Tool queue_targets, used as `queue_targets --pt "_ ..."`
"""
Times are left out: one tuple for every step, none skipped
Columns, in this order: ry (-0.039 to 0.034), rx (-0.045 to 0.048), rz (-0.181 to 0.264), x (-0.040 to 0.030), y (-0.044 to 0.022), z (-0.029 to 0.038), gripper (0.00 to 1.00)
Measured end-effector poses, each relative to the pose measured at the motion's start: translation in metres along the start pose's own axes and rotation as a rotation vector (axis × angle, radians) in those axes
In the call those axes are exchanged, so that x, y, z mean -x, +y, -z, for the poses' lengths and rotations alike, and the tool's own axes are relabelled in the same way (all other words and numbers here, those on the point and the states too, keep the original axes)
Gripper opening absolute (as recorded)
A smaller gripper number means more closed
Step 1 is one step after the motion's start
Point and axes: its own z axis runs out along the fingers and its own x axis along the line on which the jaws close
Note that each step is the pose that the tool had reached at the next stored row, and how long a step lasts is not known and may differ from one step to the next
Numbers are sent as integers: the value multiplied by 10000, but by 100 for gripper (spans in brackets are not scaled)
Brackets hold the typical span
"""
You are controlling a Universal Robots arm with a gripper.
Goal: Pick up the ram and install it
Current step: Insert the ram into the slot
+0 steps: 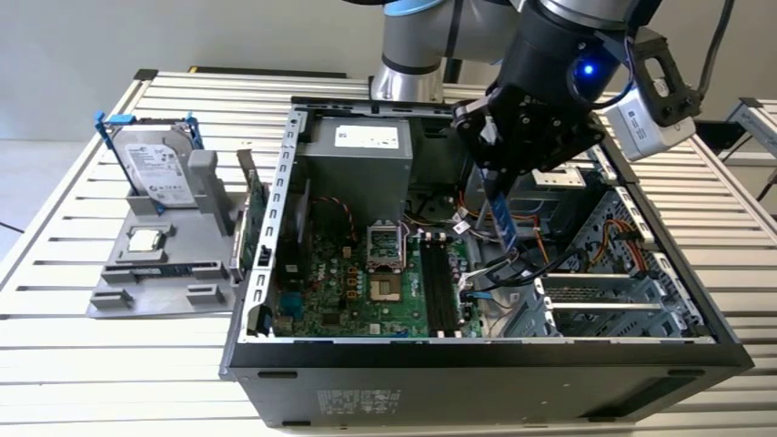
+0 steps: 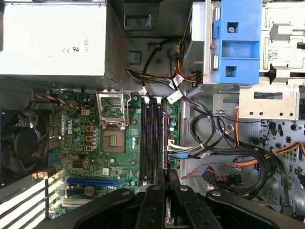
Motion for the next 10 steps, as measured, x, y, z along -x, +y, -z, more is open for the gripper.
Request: queue_targets --pt "-6 2 -15 0 0 -5 0" --pt "-12 2 -36 0 0 -9 0" --pt "-17 3 -58 0 0 -12 0" --pt "-20 4 -84 1 0 -15 0" --pt "-23 6 -115 1 0 -18 0" --pt "-25 7 -150 1 0 -21 0" --pt "-28 9 -184 1 0 -24 0" --pt "-31 10 -219 1 0 -27 0" --pt "-33 11 -250 1 0 -29 0" --pt "-37 13 -275 1 0 -32 0"
